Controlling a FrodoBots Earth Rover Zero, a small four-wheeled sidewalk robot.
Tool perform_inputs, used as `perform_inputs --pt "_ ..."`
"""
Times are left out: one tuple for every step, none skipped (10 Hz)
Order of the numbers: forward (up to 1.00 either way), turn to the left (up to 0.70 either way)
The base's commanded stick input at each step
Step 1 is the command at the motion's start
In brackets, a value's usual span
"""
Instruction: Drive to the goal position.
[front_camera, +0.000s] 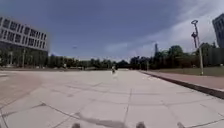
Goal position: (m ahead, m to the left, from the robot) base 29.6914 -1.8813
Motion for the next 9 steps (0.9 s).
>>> perform_inputs --pt "0.45 0.03" --pt "0.45 0.03" --pt "0.45 0.03" --pt "0.45 0.03" --pt "0.45 0.03" --pt "0.45 0.03" --pt "0.45 0.03" --pt "0.45 0.03" --pt "0.45 0.03"
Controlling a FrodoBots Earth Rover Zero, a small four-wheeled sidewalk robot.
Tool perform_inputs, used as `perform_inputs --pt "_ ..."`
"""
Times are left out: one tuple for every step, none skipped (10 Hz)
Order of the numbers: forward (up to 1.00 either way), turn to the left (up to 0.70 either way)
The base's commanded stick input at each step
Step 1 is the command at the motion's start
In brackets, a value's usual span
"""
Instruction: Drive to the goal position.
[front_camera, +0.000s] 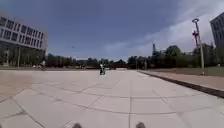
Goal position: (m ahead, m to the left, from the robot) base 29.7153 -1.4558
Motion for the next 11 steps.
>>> perform_inputs --pt "0.45 0.03" --pt "0.45 0.03" --pt "0.45 0.03" --pt "0.45 0.03" --pt "0.45 0.03" --pt "0.45 0.03" --pt "0.45 -0.09" --pt "0.45 -0.24" --pt "0.45 -0.24" --pt "0.45 -0.24" --pt "0.45 -0.24"
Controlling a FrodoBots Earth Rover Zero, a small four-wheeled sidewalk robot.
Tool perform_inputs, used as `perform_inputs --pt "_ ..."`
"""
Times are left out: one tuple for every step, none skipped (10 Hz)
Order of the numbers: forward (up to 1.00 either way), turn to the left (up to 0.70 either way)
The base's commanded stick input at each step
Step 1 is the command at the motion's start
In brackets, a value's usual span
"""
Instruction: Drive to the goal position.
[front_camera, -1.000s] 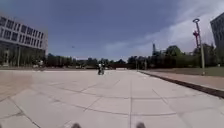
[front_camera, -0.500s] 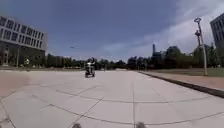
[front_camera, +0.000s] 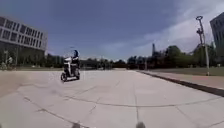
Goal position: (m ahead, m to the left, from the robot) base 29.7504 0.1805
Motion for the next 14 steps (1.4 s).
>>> perform_inputs --pt "0.45 -0.24" --pt "0.45 -0.24" --pt "0.45 -0.24" --pt "0.45 -0.24" --pt "0.45 -0.24" --pt "0.45 -0.24" --pt "0.45 -0.04" --pt "0.45 0.03" --pt "0.45 0.03" --pt "0.45 0.03" --pt "0.45 0.03" --pt "0.45 0.03" --pt "0.45 0.03" --pt "0.45 0.03"
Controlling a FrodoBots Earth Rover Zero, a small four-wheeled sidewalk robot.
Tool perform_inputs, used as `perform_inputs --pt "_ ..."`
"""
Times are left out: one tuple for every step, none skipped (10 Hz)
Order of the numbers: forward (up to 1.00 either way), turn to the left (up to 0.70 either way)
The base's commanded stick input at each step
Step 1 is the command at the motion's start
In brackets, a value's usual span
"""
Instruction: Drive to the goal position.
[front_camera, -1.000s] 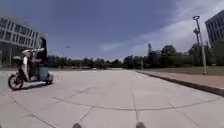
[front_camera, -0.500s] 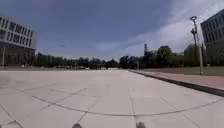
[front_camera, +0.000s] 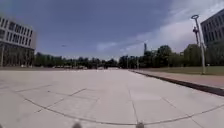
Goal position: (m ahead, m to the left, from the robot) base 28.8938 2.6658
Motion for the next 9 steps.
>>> perform_inputs --pt "0.45 0.03" --pt "0.45 0.03" --pt "0.45 0.03" --pt "0.45 0.03" --pt "0.45 0.03" --pt "0.45 0.03" --pt "0.45 0.03" --pt "0.45 0.03" --pt "0.45 0.03"
